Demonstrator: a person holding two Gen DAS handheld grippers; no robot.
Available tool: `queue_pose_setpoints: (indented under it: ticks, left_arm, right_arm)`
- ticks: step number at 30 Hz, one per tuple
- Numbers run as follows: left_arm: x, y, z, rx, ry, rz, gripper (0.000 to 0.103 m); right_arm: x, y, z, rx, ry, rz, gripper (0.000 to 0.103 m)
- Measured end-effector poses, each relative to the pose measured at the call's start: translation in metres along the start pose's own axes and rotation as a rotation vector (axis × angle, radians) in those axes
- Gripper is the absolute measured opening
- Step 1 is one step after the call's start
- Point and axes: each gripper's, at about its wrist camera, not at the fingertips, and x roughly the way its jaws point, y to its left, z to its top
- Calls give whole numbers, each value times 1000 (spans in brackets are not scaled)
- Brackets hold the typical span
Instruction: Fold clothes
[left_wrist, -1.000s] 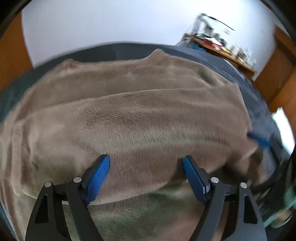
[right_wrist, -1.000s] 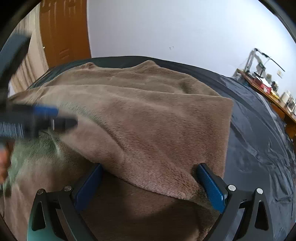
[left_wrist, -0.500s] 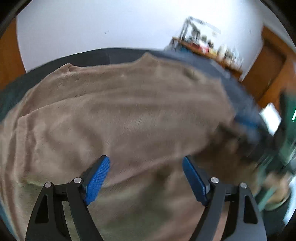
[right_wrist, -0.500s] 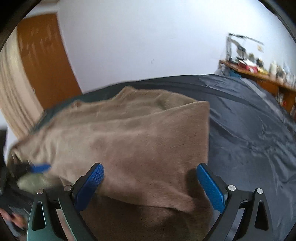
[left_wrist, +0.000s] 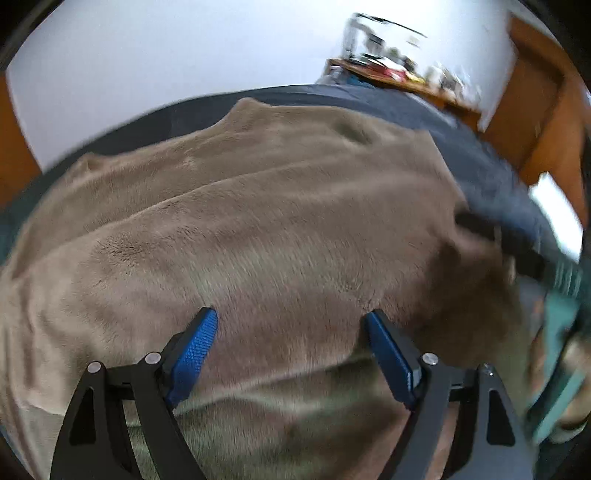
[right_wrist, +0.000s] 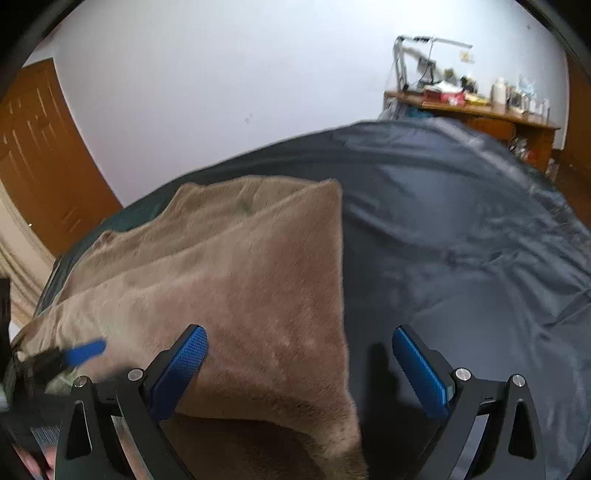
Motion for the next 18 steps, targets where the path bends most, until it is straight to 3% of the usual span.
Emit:
queue_pose_setpoints:
  ticks: [6,10,12,16,18]
  left_arm:
    - [-15,2,-17,16,-15,-46,85]
    - [-19,3,-23,45,-30,-23,85]
    - [-20,16,-16,-28,-38,-75,85]
    - [-29,53,-1,-226,-78,-146,85]
    - [-28,68,4,-282,-84,-120,86]
  right_arm:
    - [-7,18,-2,-97,-48,6,102]
    - [15,48,-14,-273,63,-7,102]
    - [25,55,-17,-318,120,-9,102]
    - [24,49,-17,-313,133,4,102]
    - [24,51,-18,-324,134,-3,102]
